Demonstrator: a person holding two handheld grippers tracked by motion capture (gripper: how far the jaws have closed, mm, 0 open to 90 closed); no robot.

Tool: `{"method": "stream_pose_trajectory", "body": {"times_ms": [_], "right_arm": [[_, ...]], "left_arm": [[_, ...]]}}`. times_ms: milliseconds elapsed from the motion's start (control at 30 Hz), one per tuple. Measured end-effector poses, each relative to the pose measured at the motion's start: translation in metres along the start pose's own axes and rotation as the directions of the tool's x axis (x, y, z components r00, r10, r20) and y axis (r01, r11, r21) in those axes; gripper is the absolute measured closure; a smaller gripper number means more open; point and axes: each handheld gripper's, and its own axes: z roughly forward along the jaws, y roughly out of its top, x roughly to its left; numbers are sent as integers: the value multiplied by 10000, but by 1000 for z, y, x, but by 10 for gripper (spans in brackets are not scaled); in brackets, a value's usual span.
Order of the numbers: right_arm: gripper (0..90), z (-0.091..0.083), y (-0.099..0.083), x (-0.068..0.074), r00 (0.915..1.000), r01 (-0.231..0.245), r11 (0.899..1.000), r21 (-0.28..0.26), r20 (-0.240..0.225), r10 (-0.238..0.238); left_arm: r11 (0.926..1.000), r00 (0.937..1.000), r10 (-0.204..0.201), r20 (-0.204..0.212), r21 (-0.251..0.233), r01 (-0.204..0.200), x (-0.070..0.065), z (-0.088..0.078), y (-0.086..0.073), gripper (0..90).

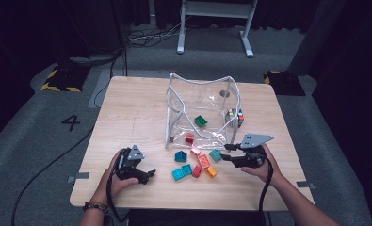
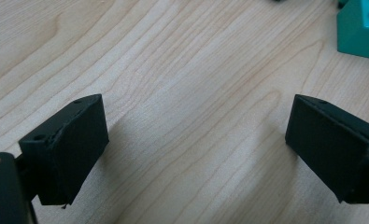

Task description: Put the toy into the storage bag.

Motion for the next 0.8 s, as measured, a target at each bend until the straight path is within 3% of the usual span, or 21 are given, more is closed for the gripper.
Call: {"method": "stream_pose_trajectory", "body": {"times_ms": [33,133,300,500,700,733,800], "right_arm": [[516,0,0,0,10000,0,10000,0,0,0],[462,22,-19,-2,9996,-251,9988,420,172,244],[405,33,-21,-2,9976,-392,9975,580,601,357],[416,46,-20,1,9976,-423,9958,812,580,376],[433,57,-17,2,9945,-746,9925,966,800,670],[450,58,-16,4,9914,-1020,9885,1117,929,918],[537,59,-15,4,9922,-1019,9898,993,824,939]], "left_arm": [[10000,10000,0,0,0,0,0,0,0,61],[10000,10000,-5,-7,10,5,0,0,0,61],[10000,10000,11,-4,-4,-11,0,0,0,61],[10000,10000,-59,26,11,59,0,0,0,61],[10000,10000,-60,29,10,60,0,0,0,61],[10000,10000,-65,28,19,65,0,0,0,61],[10000,10000,-56,32,3,56,0,0,0,61]]}}
